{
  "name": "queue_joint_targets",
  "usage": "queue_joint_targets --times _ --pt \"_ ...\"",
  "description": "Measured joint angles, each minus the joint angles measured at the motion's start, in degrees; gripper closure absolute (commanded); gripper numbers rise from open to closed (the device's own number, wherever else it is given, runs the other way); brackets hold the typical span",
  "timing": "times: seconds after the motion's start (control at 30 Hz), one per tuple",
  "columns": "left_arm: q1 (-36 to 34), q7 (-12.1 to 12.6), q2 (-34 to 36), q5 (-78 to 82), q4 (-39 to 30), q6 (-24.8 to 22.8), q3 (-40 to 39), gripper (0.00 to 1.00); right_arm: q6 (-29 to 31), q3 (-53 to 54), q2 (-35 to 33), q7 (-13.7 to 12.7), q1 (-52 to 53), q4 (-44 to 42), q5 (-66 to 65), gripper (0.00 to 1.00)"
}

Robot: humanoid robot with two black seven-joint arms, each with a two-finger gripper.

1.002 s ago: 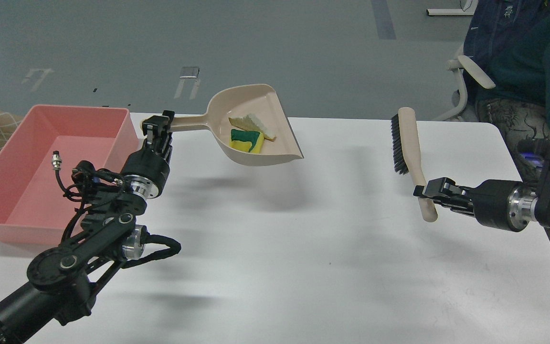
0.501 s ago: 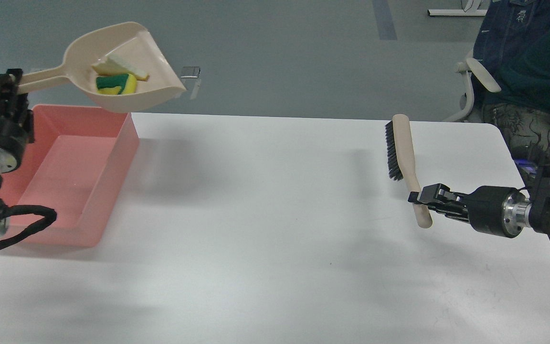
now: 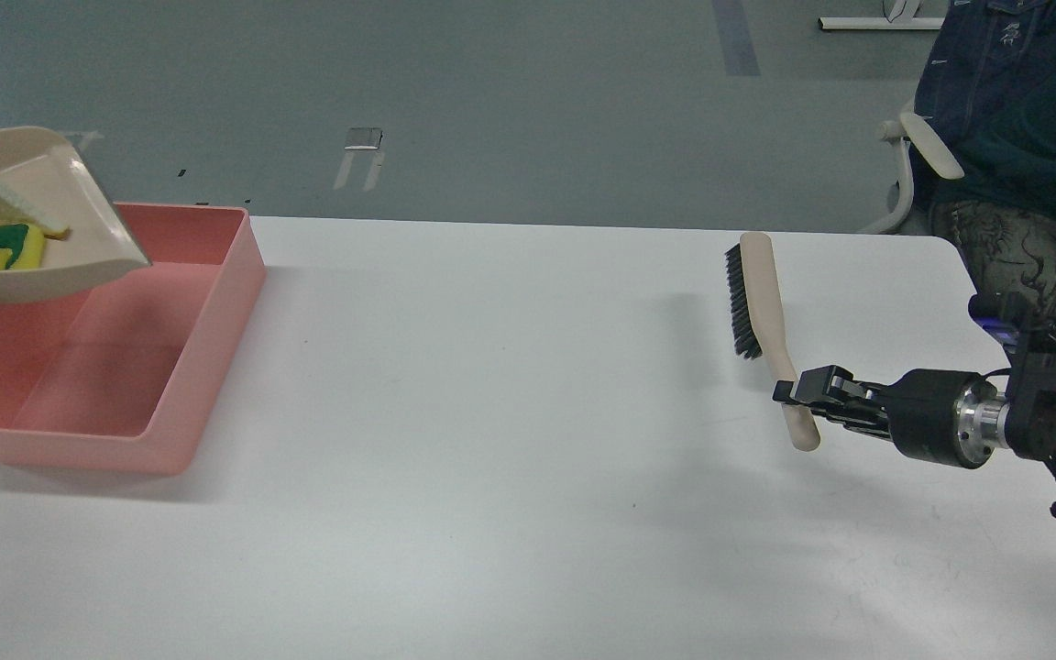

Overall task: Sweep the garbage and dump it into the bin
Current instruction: 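Carry the dustpan over the pink bin and tip it to dump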

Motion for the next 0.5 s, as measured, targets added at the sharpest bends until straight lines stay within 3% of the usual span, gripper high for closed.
queue_joint_targets --times 0.2,0.5 --pt "0.1 -3.1 5.7 5.0 2.0 -1.1 0.1 1.0 0.1 -0.1 0.7 0.0 -0.1 0.0 0.0 1.0" --pt "0.1 -7.3 6.9 25.6 2.1 -0.4 0.3 1.0 -0.3 -0.1 1.3 0.0 -0.5 0.8 -0.1 1.0"
